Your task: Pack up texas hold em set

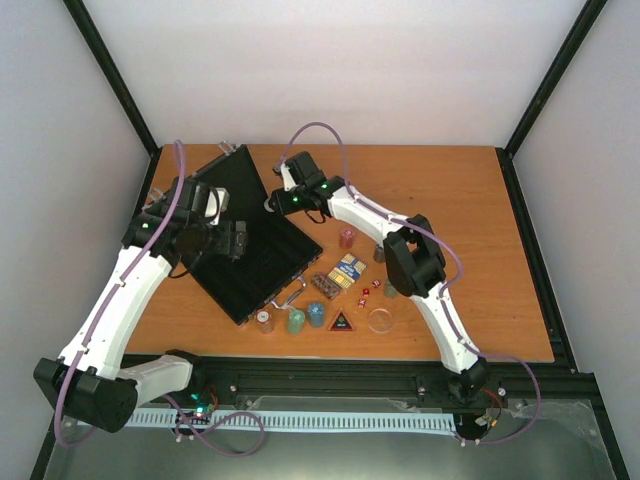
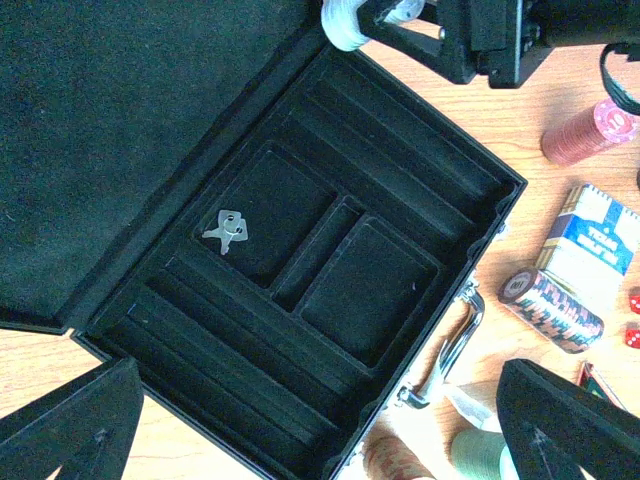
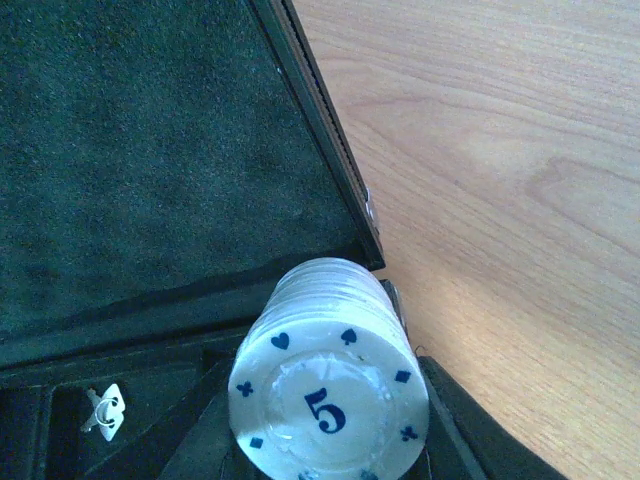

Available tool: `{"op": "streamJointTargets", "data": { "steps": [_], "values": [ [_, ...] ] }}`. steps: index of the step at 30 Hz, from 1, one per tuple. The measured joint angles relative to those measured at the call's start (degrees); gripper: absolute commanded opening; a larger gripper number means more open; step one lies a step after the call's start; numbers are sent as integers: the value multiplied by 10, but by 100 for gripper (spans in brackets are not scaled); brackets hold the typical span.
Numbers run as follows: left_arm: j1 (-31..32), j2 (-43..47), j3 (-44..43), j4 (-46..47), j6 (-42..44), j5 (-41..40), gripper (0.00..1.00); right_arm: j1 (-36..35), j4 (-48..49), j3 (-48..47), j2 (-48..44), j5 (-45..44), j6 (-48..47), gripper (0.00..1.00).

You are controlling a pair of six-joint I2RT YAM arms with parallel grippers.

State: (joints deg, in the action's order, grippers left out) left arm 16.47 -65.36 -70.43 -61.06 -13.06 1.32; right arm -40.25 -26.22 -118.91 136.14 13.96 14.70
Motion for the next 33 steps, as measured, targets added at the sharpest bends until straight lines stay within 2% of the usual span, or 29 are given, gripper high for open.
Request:
{"op": "streamJointTargets", "data": {
  "steps": [9,11,19,22,23,28,31,33],
  "values": [
    [0,0,5,1,0,5,100,-20,8,3,28,-30,10,18],
    [0,0,5,1,0,5,100,-22,13,4,28,-41,12,26],
    [0,0,9,2,5,7,100,-32,21,16,28,-91,21,67],
    [0,0,9,2,7,7,100,-33,3,27,28,-112,24,74],
    [0,0,9,2,8,7,100,-33,-1,30,28,-117,25,82],
    [0,0,9,2,9,7,100,-34,-5,61,16,-132,24,86],
    [0,0,9,2,9,6,100,-35,-16,78,-2,-142,22,99],
    [0,0,9,2,9,6,100,-35,-23,90,-20,-153,20,100]
  ]
}}
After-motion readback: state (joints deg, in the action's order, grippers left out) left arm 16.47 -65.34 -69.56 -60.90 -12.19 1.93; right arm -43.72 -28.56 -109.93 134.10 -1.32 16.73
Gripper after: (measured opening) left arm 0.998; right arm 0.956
